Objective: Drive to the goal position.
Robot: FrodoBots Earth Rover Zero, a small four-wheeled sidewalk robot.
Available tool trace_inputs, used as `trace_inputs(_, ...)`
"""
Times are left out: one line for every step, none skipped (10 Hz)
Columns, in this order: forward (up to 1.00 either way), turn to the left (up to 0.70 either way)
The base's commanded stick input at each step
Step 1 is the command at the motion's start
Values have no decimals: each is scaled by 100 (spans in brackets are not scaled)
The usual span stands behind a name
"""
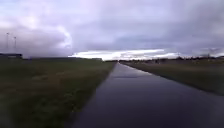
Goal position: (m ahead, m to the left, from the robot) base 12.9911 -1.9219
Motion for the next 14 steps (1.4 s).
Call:
trace_inputs(70,-18)
trace_inputs(70,0)
trace_inputs(70,0)
trace_inputs(70,0)
trace_inputs(70,0)
trace_inputs(70,0)
trace_inputs(70,0)
trace_inputs(70,0)
trace_inputs(70,0)
trace_inputs(70,0)
trace_inputs(70,0)
trace_inputs(70,0)
trace_inputs(70,0)
trace_inputs(70,0)
